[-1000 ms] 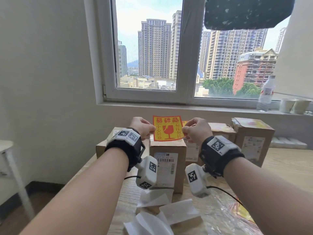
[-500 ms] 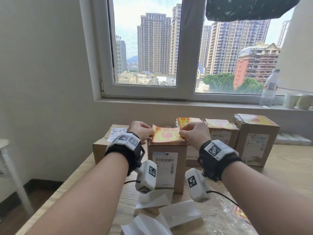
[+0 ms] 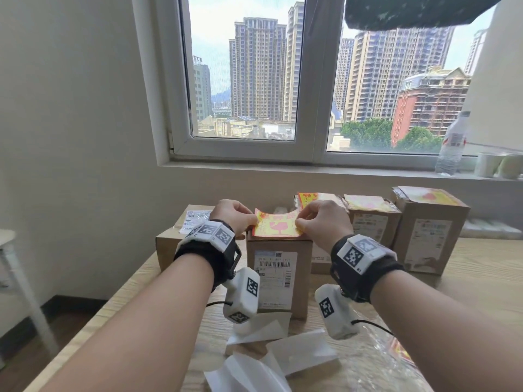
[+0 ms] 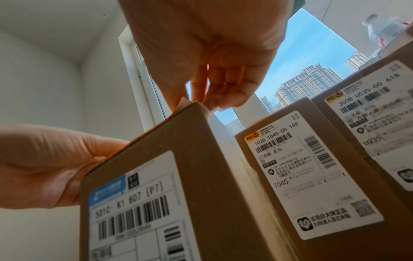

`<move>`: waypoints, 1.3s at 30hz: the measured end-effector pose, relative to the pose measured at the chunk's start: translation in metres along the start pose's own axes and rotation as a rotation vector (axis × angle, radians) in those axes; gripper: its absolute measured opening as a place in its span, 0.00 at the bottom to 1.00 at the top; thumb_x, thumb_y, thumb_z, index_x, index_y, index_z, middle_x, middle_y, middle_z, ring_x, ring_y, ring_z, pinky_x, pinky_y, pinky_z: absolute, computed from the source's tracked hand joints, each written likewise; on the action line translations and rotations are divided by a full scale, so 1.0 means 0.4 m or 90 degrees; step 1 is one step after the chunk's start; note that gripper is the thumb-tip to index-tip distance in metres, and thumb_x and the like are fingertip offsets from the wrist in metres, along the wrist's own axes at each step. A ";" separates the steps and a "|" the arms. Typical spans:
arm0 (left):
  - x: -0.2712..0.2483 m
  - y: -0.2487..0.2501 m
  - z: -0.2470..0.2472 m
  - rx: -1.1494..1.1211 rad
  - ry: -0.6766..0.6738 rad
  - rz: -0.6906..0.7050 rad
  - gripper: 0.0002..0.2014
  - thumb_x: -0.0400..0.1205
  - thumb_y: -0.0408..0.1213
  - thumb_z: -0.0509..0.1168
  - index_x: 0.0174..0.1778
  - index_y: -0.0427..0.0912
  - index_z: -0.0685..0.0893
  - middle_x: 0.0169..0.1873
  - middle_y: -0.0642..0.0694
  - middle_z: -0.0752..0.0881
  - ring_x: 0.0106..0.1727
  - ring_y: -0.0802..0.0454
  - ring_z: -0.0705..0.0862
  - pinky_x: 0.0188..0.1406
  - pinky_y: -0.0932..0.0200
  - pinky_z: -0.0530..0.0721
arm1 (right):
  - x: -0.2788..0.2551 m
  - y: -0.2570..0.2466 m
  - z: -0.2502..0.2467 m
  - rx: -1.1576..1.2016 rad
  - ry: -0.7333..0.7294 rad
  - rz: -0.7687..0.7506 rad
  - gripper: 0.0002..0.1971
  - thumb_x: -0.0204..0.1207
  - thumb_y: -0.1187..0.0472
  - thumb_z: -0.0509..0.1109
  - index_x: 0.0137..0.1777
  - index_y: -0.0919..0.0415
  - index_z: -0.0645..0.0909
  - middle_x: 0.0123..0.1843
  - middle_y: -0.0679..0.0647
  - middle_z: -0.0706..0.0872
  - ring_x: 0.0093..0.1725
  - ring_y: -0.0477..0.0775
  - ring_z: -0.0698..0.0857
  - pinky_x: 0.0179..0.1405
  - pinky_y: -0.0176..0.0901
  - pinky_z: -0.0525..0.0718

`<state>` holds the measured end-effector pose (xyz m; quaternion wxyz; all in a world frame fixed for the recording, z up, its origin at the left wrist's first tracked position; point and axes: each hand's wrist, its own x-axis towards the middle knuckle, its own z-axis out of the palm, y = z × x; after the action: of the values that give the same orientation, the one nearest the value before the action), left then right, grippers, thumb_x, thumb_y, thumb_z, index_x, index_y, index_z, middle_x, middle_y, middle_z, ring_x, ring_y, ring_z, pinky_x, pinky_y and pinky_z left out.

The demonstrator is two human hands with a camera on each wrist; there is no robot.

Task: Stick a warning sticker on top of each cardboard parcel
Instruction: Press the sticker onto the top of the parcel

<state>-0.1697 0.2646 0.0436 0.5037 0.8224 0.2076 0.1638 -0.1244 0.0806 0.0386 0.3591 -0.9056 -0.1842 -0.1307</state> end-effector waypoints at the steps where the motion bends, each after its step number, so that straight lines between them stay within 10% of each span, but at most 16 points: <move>1: 0.000 0.000 0.001 0.005 0.002 0.003 0.04 0.75 0.33 0.74 0.40 0.43 0.86 0.44 0.45 0.88 0.49 0.51 0.88 0.37 0.57 0.89 | 0.000 -0.001 0.000 -0.009 -0.002 -0.002 0.01 0.69 0.57 0.74 0.38 0.48 0.87 0.39 0.45 0.88 0.46 0.48 0.87 0.51 0.46 0.87; 19: -0.010 -0.005 0.011 -0.018 -0.002 -0.026 0.04 0.69 0.35 0.76 0.34 0.47 0.89 0.40 0.46 0.90 0.45 0.48 0.90 0.48 0.49 0.91 | -0.011 0.001 0.004 -0.015 -0.020 0.014 0.02 0.70 0.51 0.74 0.37 0.45 0.87 0.48 0.49 0.88 0.51 0.51 0.85 0.55 0.46 0.85; 39: -0.047 0.026 0.014 0.120 -0.190 -0.020 0.26 0.84 0.32 0.48 0.76 0.58 0.74 0.57 0.48 0.75 0.51 0.48 0.77 0.42 0.51 0.83 | -0.018 0.036 0.007 -0.003 -0.141 0.069 0.21 0.85 0.51 0.52 0.75 0.40 0.73 0.72 0.55 0.73 0.43 0.48 0.83 0.45 0.50 0.89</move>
<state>-0.1814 0.2465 0.0494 0.4521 0.8778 0.1576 0.0122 -0.1244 0.0711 0.0252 0.3411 -0.9239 -0.1732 -0.0102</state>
